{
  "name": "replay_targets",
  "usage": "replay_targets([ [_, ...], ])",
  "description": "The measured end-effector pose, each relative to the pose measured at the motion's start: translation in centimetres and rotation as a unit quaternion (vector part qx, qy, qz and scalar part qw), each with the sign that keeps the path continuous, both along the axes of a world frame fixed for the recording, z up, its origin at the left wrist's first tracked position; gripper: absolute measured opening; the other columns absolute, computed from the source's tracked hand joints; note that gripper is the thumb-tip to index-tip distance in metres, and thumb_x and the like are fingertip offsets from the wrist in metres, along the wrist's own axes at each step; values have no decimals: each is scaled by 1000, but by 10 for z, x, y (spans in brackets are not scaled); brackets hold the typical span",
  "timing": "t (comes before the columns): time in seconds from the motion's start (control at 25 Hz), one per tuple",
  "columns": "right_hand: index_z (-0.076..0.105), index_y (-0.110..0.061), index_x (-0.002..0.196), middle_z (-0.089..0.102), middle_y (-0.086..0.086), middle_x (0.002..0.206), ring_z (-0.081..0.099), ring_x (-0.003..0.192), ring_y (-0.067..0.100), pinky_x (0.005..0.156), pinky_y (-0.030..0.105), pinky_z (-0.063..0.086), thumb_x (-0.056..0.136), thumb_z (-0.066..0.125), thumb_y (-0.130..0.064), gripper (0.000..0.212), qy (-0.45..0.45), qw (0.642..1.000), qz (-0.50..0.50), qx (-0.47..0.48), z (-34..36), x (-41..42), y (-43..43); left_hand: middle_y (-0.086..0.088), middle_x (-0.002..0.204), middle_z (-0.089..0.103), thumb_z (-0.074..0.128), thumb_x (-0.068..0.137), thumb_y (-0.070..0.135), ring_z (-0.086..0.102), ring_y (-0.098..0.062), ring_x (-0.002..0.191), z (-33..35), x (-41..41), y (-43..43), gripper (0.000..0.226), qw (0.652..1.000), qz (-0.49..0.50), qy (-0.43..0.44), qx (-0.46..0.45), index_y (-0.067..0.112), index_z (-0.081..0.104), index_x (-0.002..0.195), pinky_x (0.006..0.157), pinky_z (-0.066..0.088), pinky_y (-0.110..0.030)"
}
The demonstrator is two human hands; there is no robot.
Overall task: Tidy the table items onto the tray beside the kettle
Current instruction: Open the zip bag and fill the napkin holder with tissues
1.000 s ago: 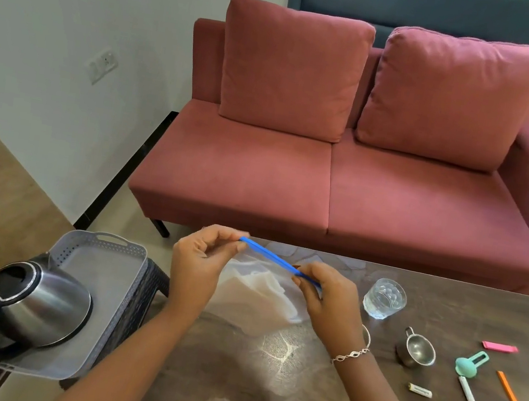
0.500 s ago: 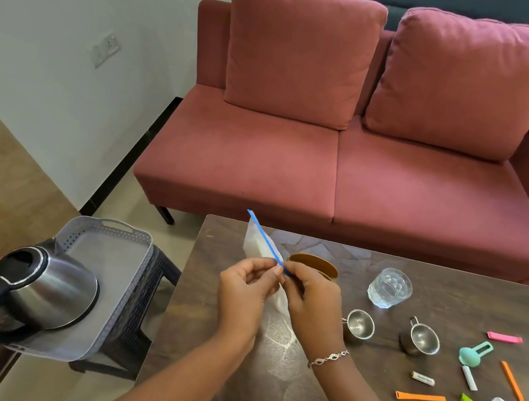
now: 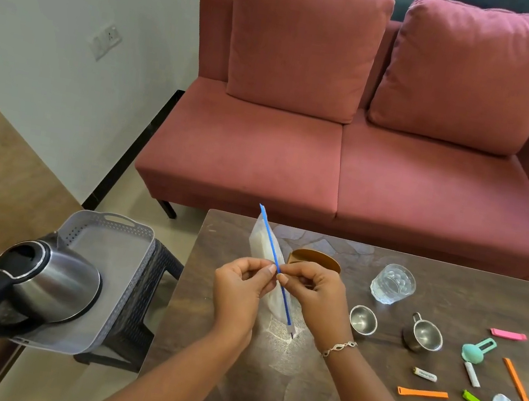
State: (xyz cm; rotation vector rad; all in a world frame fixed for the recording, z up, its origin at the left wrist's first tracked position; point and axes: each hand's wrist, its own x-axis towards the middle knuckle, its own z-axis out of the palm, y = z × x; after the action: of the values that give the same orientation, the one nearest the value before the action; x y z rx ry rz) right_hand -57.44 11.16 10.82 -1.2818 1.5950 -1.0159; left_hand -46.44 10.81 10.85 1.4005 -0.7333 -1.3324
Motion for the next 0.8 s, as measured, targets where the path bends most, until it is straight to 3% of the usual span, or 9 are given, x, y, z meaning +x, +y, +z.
replay_targets([
  [0.2, 73, -8, 89, 69, 8, 82, 64, 82, 23, 82, 44, 54, 79, 67, -5, 12, -11, 1000, 0, 12, 0, 1, -3, -4, 68, 71, 64, 81, -2, 70, -12, 64, -1, 0, -1, 10, 1000, 2, -2, -1, 6, 68, 76, 61, 57, -18],
  [0.48, 73, -5, 88, 69, 13, 85, 63, 79, 23, 77, 37, 56, 80, 66, -6, 10, 14, 1000, 1, 21, 3, 2, -4, -5, 71, 71, 64, 80, -4, 70, -10, 64, -5, -1, 1, 18, 1000, 6, -29, 1, 11, 66, 72, 59, 56, -16],
  [0.6, 73, -5, 84, 69, 11, 83, 60, 72, 16, 65, 24, 51, 79, 66, -7, 9, 66, 998, 7, 14, 4, 6, -4, -6, 75, 71, 64, 81, -2, 70, -14, 70, -9, -3, 2, 18, 998, 4, -61, -1, 14, 66, 73, 62, 57, -19],
  [0.8, 71, -7, 80, 68, 8, 81, 60, 70, 18, 61, 27, 49, 80, 64, -14, 10, 179, 984, 2, -1, 4, 13, -4, -6, 73, 69, 64, 80, -4, 69, -16, 71, -12, -5, 3, 23, 994, -6, -113, -15, 17, 65, 68, 64, 58, -24],
])
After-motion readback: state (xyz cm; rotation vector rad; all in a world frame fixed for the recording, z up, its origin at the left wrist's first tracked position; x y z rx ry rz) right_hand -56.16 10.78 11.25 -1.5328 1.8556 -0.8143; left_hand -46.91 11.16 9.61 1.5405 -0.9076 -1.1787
